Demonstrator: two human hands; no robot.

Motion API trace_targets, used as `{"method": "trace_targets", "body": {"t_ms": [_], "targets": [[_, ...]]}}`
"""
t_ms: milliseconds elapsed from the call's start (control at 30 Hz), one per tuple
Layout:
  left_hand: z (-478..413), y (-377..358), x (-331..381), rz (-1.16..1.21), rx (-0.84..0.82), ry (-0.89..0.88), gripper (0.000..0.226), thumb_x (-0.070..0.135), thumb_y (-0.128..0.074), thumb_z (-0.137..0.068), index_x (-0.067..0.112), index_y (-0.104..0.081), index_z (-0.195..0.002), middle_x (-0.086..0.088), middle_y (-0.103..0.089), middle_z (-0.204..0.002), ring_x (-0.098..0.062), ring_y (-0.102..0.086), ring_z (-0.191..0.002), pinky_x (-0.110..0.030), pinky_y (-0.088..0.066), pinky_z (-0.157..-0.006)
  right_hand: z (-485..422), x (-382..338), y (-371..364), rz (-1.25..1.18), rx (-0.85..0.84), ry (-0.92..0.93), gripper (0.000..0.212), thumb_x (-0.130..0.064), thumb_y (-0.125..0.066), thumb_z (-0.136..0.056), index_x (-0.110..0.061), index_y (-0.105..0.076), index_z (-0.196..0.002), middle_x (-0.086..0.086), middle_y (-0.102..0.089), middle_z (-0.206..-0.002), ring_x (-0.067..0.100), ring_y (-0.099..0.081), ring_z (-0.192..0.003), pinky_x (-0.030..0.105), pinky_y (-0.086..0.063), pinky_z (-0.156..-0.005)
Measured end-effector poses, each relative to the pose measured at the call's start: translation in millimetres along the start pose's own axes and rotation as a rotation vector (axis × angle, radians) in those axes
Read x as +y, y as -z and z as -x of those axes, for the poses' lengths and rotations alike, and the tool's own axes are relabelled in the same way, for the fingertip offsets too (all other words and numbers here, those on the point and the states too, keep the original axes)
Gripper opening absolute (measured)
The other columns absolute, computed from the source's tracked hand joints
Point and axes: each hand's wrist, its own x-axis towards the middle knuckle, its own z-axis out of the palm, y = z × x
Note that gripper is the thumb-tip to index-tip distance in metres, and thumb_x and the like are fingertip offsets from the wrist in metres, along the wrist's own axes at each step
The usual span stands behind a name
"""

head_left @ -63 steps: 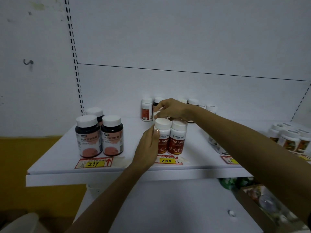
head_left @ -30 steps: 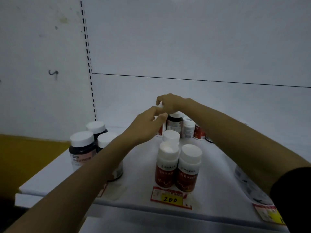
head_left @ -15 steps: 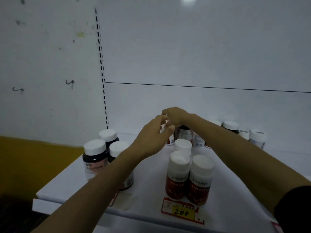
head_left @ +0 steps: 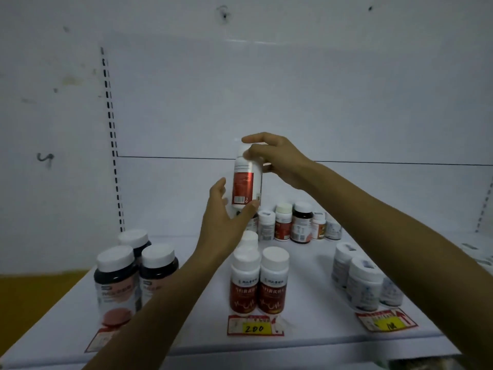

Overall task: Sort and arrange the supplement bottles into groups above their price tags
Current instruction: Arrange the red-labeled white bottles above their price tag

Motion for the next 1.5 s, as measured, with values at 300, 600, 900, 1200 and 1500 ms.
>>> {"method": "trace_targets", "body": {"t_ms": [300, 600, 900, 1200, 1500], "targets": [[50.1, -1.7, 14.9, 0.539, -0.244, 0.048, 0.071, 0.047, -0.063, -0.065, 0.023, -0.043, -0.129, -0.007, -0.059, -0.124, -0.027, -0.063, -0.108, -0.042, -0.053, -0.092, 71.2, -15.5, 10.8, -0.251, -0.004, -0.037, 0.035, -0.014, -0.057, -0.078, -0.021, -0.06, -0.112, 0.016, -0.058, -0.123, 0.024, -0.058, -0.102, 0.032, -0.051, -0.085], [84.7, 5.5, 15.2, 0.596, -0.206, 0.03, 0.034, 0.023, -0.062, -0.084, 0.034, -0.047, -0.113, 0.01, -0.06, -0.106, -0.008, -0.064, -0.09, -0.012, -0.053, -0.066, 115.5, -23.3, 3.5, -0.29, 0.025, -0.066, 0.029, -0.009, -0.05, -0.088, -0.018, -0.06, -0.113, 0.012, -0.058, -0.114, 0.02, -0.06, -0.093, 0.027, -0.054, -0.078], [91.3, 8.7, -4.3, -0.057, 0.221, -0.352, 0.061, 0.018, -0.076, -0.073, 0.019, -0.049, -0.128, -0.009, -0.049, -0.128, -0.02, -0.044, -0.117, -0.028, -0.041, -0.09, 138.6, -16.4, -18.1, 0.039, 0.102, -0.199, 0.041, -0.043, -0.06, -0.087, -0.016, -0.057, -0.118, 0.007, -0.064, -0.107, 0.022, -0.068, -0.088, 0.03, -0.056, -0.072], [84.1, 19.4, -17.4, -0.074, 0.126, -0.319, 0.075, 0.042, -0.07, -0.075, 0.025, -0.033, -0.138, 0.001, -0.037, -0.141, -0.014, -0.038, -0.124, -0.028, -0.038, -0.093, 120.1, -21.7, -13.0, 0.037, 0.299, -0.163, 0.042, -0.032, -0.069, -0.083, -0.015, -0.054, -0.12, 0.008, -0.061, -0.109, 0.022, -0.065, -0.089, 0.031, -0.057, -0.069], [80.3, 15.5, -45.2, 0.031, -0.071, 0.048, 0.054, 0.043, -0.03, -0.096, 0.027, -0.02, -0.146, 0.002, -0.022, -0.155, -0.017, -0.025, -0.141, -0.034, -0.025, -0.111, 79.2, 40.3, 7.4, 0.296, 0.476, -0.224, 0.045, -0.024, -0.076, -0.076, -0.016, -0.053, -0.114, 0.008, -0.055, -0.122, 0.023, -0.055, -0.104, 0.029, -0.051, -0.072]]}}
